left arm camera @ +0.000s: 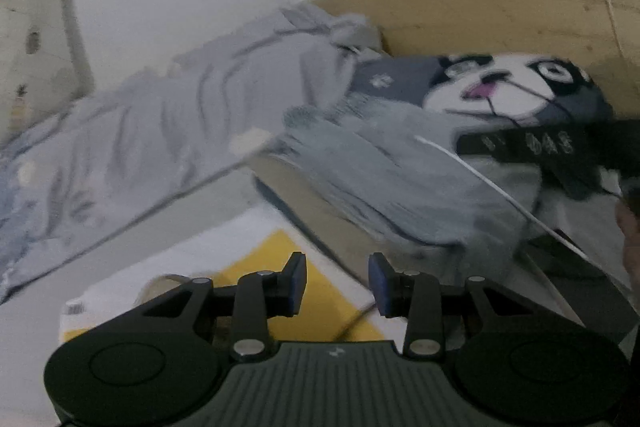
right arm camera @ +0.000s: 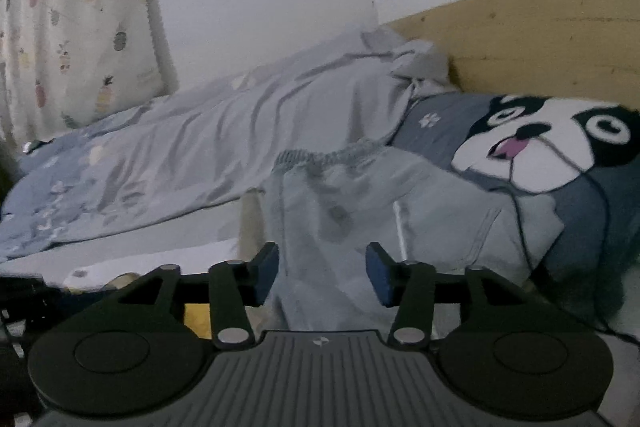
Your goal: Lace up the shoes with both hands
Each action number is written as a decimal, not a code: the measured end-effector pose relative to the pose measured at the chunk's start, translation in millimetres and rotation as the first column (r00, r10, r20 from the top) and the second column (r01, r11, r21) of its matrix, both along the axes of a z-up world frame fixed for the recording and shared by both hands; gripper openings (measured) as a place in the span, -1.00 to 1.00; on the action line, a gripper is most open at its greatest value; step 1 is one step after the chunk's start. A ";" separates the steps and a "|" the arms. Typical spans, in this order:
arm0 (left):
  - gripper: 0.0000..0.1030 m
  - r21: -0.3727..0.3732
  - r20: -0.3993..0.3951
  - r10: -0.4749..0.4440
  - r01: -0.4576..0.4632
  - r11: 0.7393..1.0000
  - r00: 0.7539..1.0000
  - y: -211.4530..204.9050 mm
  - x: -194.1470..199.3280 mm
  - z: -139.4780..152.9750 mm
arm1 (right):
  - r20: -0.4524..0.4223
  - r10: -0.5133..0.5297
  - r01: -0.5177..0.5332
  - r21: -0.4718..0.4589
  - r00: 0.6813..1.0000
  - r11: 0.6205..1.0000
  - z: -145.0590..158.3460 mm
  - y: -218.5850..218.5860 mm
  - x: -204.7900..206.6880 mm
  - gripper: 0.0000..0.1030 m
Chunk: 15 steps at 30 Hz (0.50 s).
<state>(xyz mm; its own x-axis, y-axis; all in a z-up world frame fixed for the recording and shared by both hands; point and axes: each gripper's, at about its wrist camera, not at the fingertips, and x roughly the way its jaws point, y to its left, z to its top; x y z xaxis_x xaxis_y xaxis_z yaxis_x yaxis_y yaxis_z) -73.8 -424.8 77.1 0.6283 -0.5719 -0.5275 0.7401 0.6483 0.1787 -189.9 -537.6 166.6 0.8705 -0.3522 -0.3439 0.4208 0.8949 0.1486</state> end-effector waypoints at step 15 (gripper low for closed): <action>-0.52 0.214 -0.028 -0.093 0.096 0.972 0.995 -58.9 18.6 -57.2 | 0.037 -0.035 0.035 -0.006 0.999 0.999 2.4 -4.3 -3.3 0.17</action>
